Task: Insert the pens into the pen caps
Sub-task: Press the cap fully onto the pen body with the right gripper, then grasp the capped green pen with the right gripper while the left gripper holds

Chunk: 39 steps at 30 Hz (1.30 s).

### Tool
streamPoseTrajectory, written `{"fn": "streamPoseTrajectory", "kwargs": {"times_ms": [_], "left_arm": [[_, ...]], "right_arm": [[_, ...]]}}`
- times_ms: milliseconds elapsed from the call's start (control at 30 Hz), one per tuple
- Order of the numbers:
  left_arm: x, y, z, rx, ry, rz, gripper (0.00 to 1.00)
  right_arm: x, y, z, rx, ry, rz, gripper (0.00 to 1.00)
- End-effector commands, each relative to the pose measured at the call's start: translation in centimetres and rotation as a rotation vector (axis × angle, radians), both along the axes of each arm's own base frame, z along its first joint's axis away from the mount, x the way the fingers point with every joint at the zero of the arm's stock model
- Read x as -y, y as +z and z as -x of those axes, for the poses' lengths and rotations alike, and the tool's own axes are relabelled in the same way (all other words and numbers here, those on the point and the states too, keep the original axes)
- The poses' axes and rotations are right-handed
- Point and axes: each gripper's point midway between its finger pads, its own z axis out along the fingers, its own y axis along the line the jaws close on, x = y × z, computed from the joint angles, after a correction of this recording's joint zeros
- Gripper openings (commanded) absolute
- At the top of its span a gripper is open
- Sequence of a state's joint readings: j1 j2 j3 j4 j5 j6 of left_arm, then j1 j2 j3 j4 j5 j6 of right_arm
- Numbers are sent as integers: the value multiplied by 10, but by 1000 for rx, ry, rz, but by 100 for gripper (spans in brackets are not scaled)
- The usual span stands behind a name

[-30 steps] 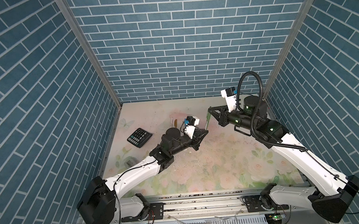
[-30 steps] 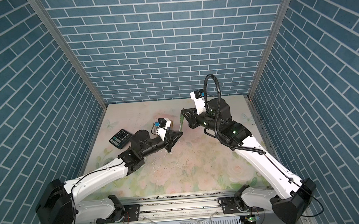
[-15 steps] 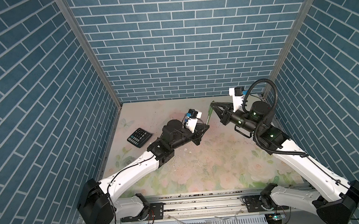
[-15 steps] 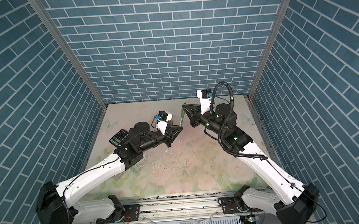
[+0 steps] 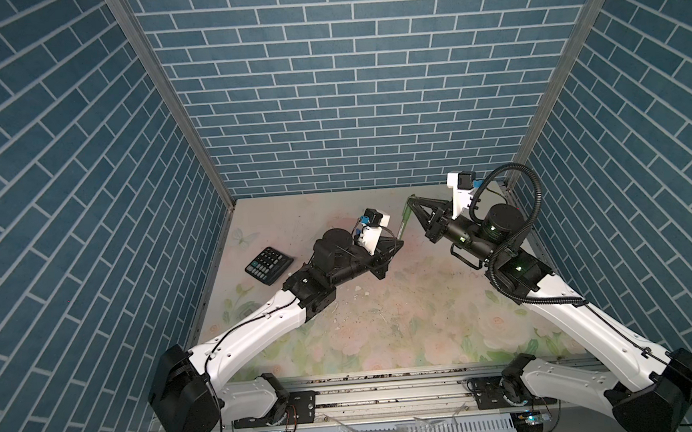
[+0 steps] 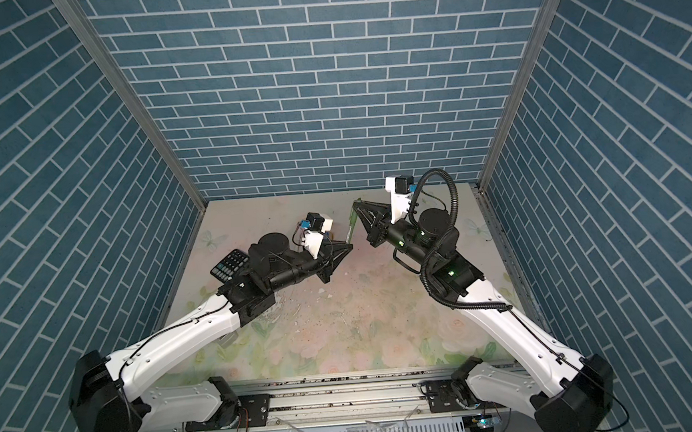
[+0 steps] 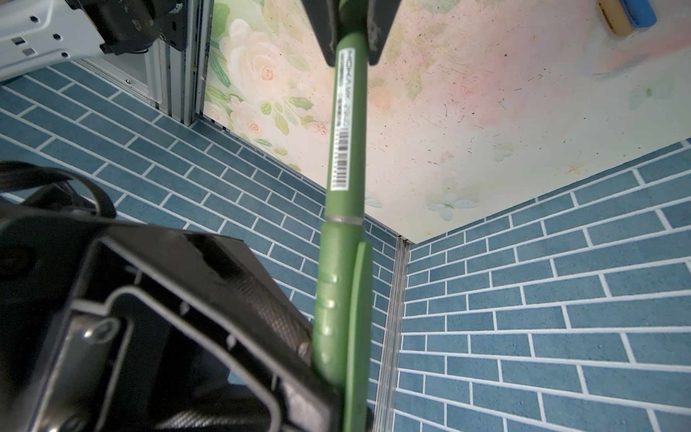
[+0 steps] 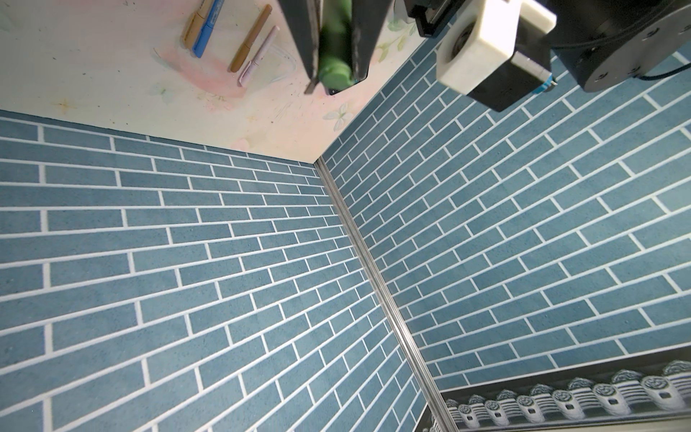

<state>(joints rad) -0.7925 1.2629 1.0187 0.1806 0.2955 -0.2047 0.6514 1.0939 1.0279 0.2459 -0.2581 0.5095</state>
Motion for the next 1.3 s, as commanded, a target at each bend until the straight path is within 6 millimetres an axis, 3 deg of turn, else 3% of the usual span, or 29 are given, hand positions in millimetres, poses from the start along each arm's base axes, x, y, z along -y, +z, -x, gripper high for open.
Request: {"fn": "streamPoseTrajectory", "kwargs": {"times_ms": [0, 500, 967, 1100, 1167, 1267], "left_arm": [[-44, 192, 6, 397, 119, 451, 0], [-57, 225, 0, 442, 132, 514, 0], [-69, 238, -6, 456, 164, 587, 0], [-57, 219, -10, 417, 131, 523, 0], [-48, 197, -13, 376, 102, 464, 0], [-37, 146, -19, 284, 84, 367, 0]], "right_arm": [[-20, -124, 26, -349, 153, 238, 4], [-32, -149, 31, -394, 169, 248, 3], [-33, -171, 34, -418, 159, 270, 3], [-32, -160, 34, -398, 159, 265, 3], [-30, -142, 34, -360, 151, 261, 6], [-25, -102, 32, -280, 125, 250, 16]]}}
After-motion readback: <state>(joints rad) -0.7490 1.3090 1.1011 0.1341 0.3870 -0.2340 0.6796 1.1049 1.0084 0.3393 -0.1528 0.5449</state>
